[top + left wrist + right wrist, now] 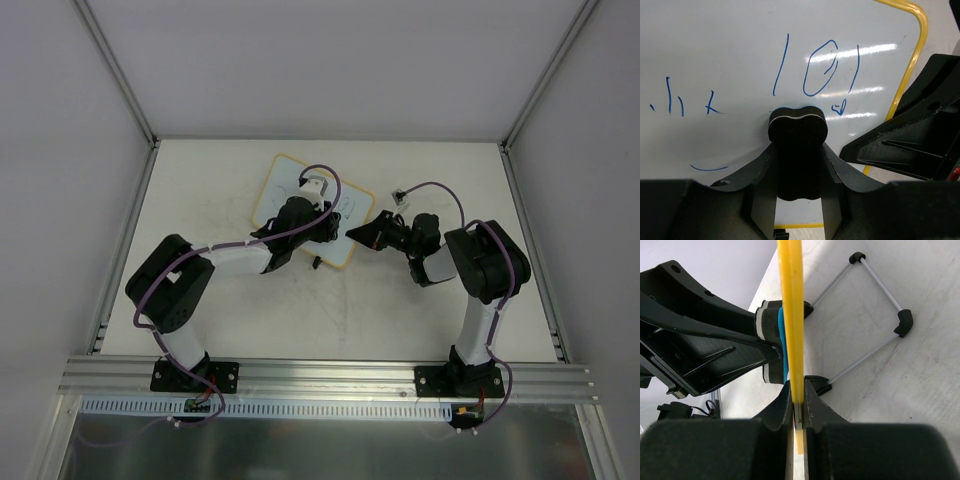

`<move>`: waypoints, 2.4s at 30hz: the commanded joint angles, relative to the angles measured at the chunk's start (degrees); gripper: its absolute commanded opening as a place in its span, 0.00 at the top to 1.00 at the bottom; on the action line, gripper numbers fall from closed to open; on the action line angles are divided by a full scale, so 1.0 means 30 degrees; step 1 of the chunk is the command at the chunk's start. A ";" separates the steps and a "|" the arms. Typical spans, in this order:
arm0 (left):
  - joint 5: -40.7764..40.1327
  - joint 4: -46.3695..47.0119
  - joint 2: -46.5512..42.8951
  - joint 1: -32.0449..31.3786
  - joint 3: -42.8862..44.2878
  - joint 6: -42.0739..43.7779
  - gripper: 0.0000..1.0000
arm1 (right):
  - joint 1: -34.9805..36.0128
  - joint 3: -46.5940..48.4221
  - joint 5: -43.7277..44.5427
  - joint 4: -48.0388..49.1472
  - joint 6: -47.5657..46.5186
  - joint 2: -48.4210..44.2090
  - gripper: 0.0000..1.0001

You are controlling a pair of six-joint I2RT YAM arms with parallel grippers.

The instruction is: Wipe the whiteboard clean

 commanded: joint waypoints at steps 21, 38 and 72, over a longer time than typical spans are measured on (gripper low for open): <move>-0.0280 -0.2655 0.0814 0.6194 -0.1464 0.0033 1.00 | 0.0007 0.0496 0.0577 0.3939 0.0242 -0.0146 1.00; -0.1485 -0.1982 0.0961 0.3824 -0.2489 -0.1400 1.00 | -0.0022 0.0555 0.0547 0.3910 0.0214 -0.0087 1.00; -0.0133 -0.4177 0.1284 0.4023 -0.0439 -0.1137 1.00 | -0.0022 0.0525 0.0459 0.3910 0.0302 -0.0263 1.00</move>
